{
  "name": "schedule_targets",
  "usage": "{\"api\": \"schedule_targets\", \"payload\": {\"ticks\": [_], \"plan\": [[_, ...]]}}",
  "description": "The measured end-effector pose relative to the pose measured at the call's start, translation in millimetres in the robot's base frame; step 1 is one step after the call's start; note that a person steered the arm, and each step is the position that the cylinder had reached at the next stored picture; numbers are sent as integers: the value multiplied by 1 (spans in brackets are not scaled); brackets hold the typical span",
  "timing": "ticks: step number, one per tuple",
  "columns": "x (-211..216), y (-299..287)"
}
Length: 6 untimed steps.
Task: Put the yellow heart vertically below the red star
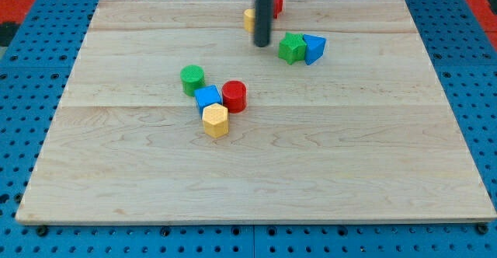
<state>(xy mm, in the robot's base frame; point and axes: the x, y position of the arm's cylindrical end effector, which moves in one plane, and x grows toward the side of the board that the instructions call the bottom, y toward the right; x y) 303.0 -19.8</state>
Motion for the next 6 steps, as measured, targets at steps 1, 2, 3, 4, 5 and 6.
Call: {"api": "schedule_targets", "payload": {"ticks": [1, 2, 3, 4, 5, 6], "plan": [[-29, -96], [-36, -49], [-35, -5], [-35, 0], [-35, 27], [-32, 62]]}}
